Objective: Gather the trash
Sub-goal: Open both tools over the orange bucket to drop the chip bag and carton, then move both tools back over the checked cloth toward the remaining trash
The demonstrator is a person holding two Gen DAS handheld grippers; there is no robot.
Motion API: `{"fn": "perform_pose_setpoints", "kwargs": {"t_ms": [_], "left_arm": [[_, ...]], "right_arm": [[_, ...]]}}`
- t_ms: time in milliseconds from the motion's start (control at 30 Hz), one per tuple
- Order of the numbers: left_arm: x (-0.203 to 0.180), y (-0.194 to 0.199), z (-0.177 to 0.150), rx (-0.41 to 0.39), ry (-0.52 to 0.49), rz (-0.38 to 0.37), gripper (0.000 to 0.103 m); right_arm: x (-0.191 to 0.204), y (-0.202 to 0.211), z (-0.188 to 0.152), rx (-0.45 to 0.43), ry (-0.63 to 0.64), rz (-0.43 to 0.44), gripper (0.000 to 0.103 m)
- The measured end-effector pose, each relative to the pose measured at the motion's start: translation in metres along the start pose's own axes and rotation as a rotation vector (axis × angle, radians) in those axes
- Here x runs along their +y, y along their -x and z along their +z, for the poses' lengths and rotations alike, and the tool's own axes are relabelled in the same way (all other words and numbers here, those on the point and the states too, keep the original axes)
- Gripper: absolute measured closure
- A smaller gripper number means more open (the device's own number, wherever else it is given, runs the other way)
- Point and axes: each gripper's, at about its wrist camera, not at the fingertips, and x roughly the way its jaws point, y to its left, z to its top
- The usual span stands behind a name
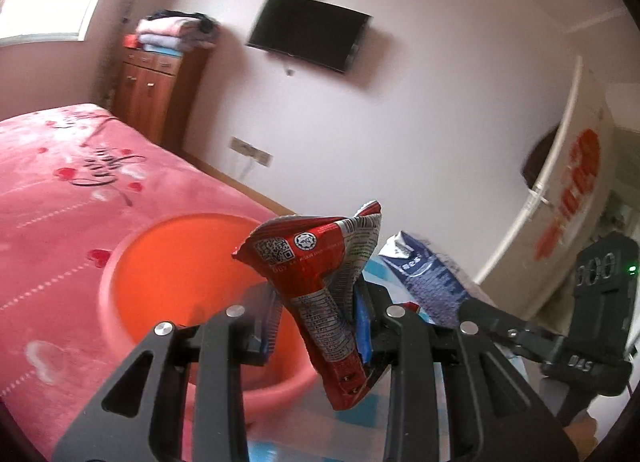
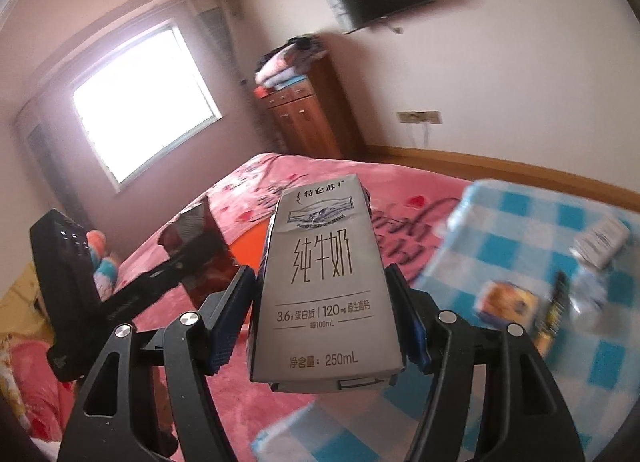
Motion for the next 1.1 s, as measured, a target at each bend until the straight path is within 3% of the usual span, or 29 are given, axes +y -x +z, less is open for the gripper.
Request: {"fn": "perform_pose_setpoints", "kwargs": {"t_ms": [267,333,367,400,500,700,1100], "left_arm": [[0.043,-0.015,0.010,0.008,0.066,0.141,0.069],[0.051,-0.021,0.009,0.027,0.084,0.162,0.058],[0.054,-0.022,0.007,0.027,0.097,0.161,0.042],[0.056,-0.021,0.006,0.020,0.101,0.165,0.033],[0.054,-0.019,0.004,-0.001,0.069,0.175,0.022],[0.042,-0.015,0.000,-0.041,0.014,0.153,0.018],[0.002,-0.006,-0.002,-0.096,-0.093,0.086,0.018]], "right_arm": [[0.045,-0.062,0.019,0.068,0.093,0.055,0.035],[0.048,-0.077,0.019,0.093,0.107,0.028,0.024],[0.048,-0.081,0.019,0.090,0.111,0.007,0.018],[0.047,-0.081,0.017,0.080,0.113,0.001,0.018],[0.040,-0.072,0.012,0.036,0.101,-0.031,0.010],[0.009,-0.039,0.000,-0.037,0.042,-0.120,0.010],[-0.054,0.017,-0.038,-0.137,-0.083,-0.208,0.006]]}}
